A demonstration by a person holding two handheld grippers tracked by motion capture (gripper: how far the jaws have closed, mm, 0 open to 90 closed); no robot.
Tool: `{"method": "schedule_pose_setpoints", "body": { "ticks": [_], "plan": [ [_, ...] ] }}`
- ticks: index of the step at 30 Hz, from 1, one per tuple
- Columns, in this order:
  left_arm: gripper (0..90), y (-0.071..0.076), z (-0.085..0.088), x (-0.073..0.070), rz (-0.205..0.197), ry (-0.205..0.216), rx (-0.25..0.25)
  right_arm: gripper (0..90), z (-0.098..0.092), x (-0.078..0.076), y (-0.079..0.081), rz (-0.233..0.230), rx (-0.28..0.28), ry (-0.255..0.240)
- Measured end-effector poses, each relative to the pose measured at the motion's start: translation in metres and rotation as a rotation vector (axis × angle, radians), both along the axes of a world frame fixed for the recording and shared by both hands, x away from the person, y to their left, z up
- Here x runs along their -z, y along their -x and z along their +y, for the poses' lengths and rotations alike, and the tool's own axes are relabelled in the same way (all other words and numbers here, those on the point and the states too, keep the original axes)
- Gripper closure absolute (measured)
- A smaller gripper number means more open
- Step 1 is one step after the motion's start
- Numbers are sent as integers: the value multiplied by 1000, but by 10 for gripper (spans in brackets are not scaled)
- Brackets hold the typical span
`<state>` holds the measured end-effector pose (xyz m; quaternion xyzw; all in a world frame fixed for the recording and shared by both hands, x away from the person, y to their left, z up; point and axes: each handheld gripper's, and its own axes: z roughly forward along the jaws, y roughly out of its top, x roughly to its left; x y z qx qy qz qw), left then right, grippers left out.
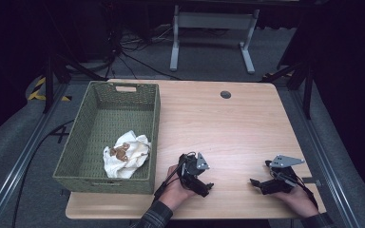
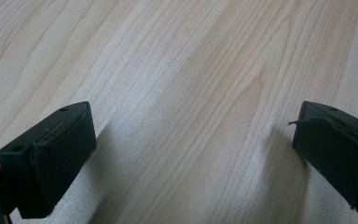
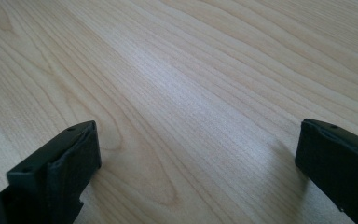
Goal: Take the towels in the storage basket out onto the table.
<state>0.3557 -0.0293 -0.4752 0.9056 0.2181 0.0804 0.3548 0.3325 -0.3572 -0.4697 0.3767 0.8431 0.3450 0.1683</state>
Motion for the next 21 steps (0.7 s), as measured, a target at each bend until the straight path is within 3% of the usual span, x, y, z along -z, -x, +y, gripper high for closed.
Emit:
{"method": "schedule_pose_setpoints", "body": {
  "ticks": [12,21],
  "plan": [
    [0,0,-2,0,-3,3,-10,4,-1,0,0,-1,-8,0],
    [1,2,-3,-2,6,-24,-10,3,-1,0,0,0,-12,0]
  ]
}}
